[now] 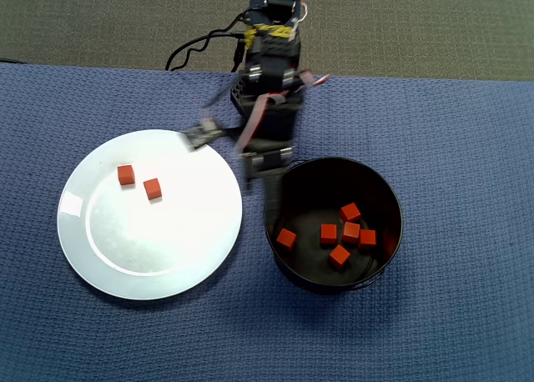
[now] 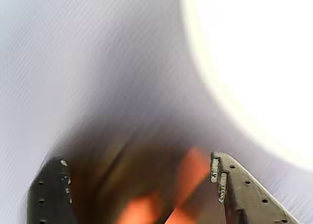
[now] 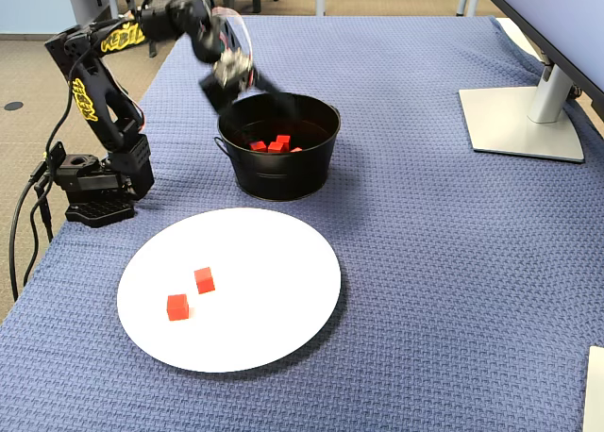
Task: Pick up the red cubes from the white plate and place them in the black recipient
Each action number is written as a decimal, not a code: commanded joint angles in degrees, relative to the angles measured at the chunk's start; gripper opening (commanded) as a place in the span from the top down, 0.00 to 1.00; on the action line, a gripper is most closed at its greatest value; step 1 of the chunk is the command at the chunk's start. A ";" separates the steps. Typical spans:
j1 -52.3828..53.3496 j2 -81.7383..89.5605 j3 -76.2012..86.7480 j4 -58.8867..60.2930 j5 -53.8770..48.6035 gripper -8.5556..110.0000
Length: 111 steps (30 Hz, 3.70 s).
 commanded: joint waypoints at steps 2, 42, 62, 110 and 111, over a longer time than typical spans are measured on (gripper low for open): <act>19.78 -6.06 -3.34 -5.89 -16.79 0.67; 35.42 -15.29 13.27 -24.61 -34.80 0.72; 34.54 -14.06 22.32 -31.29 -36.04 0.74; -9.32 4.22 -5.71 -2.81 22.32 0.93; -11.78 5.10 -4.13 -2.90 23.47 0.93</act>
